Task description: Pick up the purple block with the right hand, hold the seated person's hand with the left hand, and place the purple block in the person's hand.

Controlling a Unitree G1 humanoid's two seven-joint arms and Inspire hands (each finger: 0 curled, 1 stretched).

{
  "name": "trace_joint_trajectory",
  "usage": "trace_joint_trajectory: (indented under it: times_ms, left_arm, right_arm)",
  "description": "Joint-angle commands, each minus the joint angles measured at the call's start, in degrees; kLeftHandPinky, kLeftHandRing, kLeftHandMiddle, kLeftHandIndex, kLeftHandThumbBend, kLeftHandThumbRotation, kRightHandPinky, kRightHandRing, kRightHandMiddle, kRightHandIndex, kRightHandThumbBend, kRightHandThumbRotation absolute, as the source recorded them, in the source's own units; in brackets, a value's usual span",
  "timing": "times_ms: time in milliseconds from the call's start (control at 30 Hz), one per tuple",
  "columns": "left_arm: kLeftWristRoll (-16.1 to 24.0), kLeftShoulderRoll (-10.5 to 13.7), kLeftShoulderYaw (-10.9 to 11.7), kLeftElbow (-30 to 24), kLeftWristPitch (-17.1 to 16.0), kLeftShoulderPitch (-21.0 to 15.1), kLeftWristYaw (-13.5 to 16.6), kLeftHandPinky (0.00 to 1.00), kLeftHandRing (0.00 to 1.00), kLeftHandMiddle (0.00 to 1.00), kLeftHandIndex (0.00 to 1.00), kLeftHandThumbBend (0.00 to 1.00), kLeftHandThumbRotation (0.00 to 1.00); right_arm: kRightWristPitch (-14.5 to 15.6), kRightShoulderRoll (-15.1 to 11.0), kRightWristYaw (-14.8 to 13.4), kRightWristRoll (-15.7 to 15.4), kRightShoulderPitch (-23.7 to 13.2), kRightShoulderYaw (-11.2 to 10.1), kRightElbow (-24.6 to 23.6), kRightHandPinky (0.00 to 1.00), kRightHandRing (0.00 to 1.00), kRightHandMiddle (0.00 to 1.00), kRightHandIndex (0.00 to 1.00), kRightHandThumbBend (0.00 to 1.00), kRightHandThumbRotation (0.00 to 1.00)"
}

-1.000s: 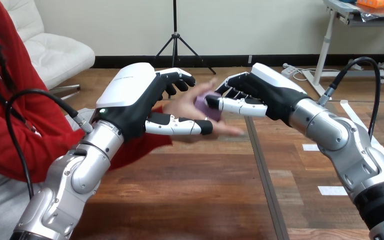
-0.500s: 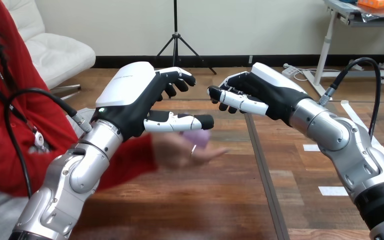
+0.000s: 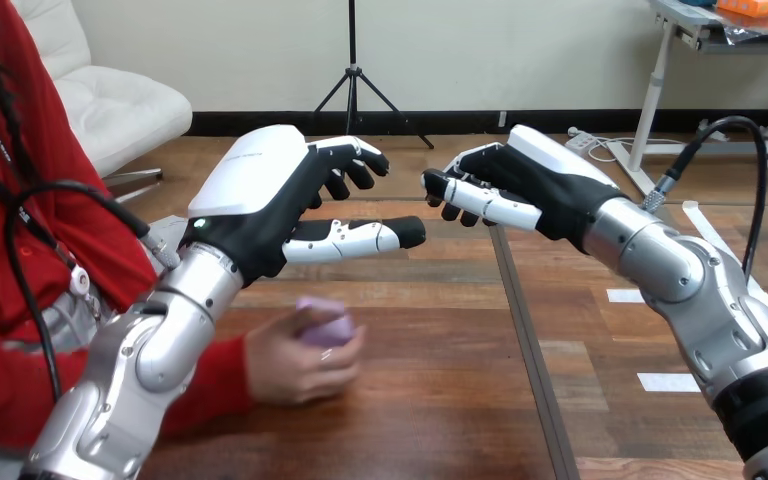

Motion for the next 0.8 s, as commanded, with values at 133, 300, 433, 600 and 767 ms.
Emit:
trace_joint_trajectory:
  times_ms: [133,300,433,600,767]
  left_arm:
    - [-1.32,0.38,2.22,-4.04,-0.22,1.50,1.37,0.54,0.64,0.69,0.70,0.88,1.00]
    - [-3.27,-0.47,2.91,-5.29,0.70,3.47,0.88,0.54,0.64,0.69,0.70,0.87,1.00]
    - [-5.92,-1.49,3.72,-6.46,1.50,5.77,0.43,0.54,0.65,0.70,0.70,0.86,1.00]
    - [-9.96,-2.92,4.76,-6.46,-0.02,8.29,1.01,0.55,0.66,0.70,0.69,0.85,1.00]
    - [-17.15,-4.68,6.00,-5.49,-4.04,11.10,0.11,0.56,0.68,0.70,0.68,0.82,1.00]
  right_arm:
    - [-0.03,-1.62,-1.17,1.77,1.44,-3.42,-4.11,0.59,0.61,0.63,0.65,0.52,1.00]
    - [-0.37,-1.72,-1.55,2.38,3.96,-4.71,-6.68,0.60,0.61,0.62,0.64,0.52,1.00]
    - [-0.07,-1.56,-1.94,3.10,6.86,-6.07,-9.79,0.61,0.61,0.62,0.64,0.52,1.00]
    - [-0.34,-0.83,-2.25,5.12,10.12,-7.94,-12.76,0.62,0.62,0.62,0.64,0.55,1.00]
    - [-2.86,0.62,-3.72,8.34,14.50,-10.00,-15.53,0.61,0.61,0.62,0.64,0.55,1.00]
